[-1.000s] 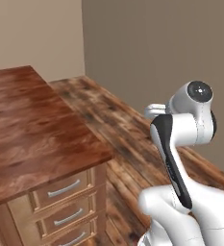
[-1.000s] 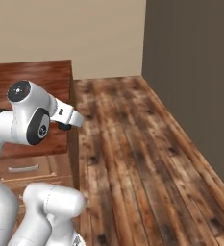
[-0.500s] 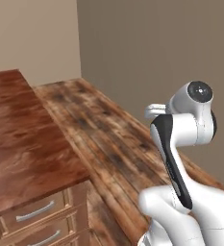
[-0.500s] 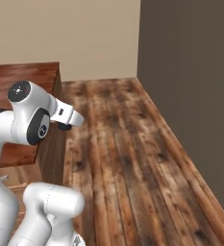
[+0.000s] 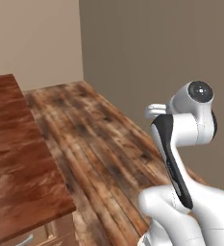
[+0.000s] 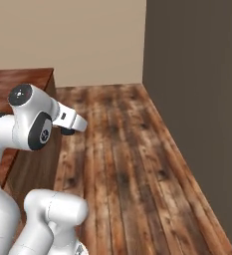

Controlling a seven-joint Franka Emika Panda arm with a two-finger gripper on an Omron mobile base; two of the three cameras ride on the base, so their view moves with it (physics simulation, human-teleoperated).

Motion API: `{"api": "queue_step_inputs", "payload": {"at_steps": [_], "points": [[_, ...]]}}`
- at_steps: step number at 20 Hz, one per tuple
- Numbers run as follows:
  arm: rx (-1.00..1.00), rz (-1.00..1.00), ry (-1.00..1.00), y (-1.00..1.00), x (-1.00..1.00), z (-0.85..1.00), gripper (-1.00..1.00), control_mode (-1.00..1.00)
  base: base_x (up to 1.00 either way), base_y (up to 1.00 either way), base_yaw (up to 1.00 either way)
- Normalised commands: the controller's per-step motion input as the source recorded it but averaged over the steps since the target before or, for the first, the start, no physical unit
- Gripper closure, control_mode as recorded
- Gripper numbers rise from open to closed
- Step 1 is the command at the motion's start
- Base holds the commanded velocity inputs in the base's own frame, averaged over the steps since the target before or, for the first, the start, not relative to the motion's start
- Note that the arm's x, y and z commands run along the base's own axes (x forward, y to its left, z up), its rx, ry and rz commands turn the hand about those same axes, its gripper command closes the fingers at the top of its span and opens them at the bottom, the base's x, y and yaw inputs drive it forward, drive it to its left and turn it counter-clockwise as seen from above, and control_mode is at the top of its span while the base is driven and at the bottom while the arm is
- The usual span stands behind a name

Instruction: Move the ketchup and shaker from the cabinet to the dining counter.

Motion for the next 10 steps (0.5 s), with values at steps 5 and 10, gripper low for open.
{"api": "queue_step_inputs", "payload": {"at_steps": [5,10], "points": [[0.00,0.00,0.00,0.00,0.00,0.00,1.00,1.00,0.76,-0.31,0.11],[0.00,0.00,0.00,0.00,0.00,0.00,1.00,1.00,0.82,-0.28,0.09]]}}
